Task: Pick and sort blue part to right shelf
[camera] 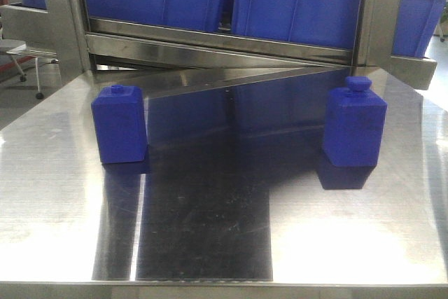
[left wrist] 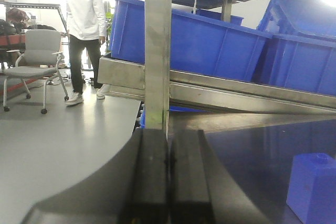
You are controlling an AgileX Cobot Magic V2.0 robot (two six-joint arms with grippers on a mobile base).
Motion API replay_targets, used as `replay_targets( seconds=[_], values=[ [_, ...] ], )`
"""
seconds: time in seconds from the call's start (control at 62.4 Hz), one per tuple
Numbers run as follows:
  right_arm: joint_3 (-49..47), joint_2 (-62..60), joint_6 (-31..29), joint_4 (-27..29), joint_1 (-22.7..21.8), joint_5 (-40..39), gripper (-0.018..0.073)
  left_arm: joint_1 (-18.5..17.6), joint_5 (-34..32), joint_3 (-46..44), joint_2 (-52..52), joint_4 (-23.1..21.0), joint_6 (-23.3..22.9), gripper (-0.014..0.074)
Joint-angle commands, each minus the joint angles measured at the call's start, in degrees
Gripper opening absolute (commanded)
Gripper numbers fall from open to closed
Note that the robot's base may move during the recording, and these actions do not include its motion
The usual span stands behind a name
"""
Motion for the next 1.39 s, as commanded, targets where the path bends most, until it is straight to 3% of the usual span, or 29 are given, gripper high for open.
replay_targets(
  seconds=[0.0, 0.914, 1.378],
  values=[
    [-1.19, -1.31, -0.08, 0.21, -0.37, -5.06, 0.0051, 0.12, -4.9, 1.21, -1.18, -0.49, 0.0, 0.0123],
    [-1.19, -1.31, -0.08, 0.21, -0.37, -3.83, 0.0051, 0.12, -4.9, 1.21, -1.18, -0.49, 0.0, 0.0123],
    [-7.76, 1.04, -0.08, -3.18, -0.32, 6.58, 0.0051, 0.12, -4.9, 1.21, -1.18, -0.49, 0.0, 0.0123]
  ],
)
